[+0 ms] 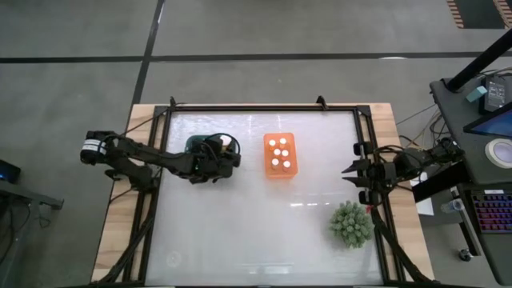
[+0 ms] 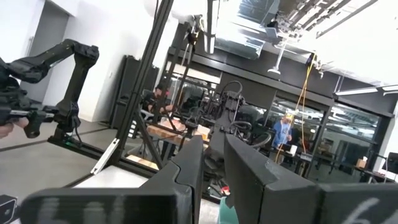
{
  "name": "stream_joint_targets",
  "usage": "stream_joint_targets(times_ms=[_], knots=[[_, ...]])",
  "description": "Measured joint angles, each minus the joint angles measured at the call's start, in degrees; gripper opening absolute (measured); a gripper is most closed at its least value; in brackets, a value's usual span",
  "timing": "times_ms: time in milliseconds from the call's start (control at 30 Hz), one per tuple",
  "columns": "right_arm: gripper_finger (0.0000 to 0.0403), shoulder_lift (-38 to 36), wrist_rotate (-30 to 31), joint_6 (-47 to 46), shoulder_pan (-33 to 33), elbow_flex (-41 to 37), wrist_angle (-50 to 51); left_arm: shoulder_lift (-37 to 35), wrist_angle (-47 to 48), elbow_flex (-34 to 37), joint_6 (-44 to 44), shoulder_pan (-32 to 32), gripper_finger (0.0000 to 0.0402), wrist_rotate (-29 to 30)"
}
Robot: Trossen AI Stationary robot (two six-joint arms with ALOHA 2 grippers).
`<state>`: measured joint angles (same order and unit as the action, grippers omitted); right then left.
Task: Pick and place medicine bottles into bin by pill shape (circle, oval)
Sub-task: Put the large orange pill bottle into the green bin
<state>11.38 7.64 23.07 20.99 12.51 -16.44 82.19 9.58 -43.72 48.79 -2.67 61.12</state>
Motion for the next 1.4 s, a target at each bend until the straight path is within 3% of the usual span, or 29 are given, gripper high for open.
stream_joint_targets(times_ms=[300, 700, 1167, 1400], knots=[[0.0058, 0.0, 0.0, 0.1, 0.0, 0.0, 0.0, 0.5, -0.1, 3.5, 5.9, 0.1, 0.0198, -0.8], [0.0058, 0.1, 0.0, 0.0, 0.0, 0.0, 0.0, 7.6, -5.0, 3.3, 6.5, 1.6, 0.0198, -0.9], [0.0058, 0.0, 0.0, 0.1, 0.0, 0.0, 0.0, 8.4, -5.6, 3.2, 6.7, 1.9, 0.0199, -1.0], [0.0059, 0.0, 0.0, 0.0, 0.0, 0.0, 0.0, 8.4, -5.6, 3.3, 7.9, 2.0, 0.0225, -1.0]])
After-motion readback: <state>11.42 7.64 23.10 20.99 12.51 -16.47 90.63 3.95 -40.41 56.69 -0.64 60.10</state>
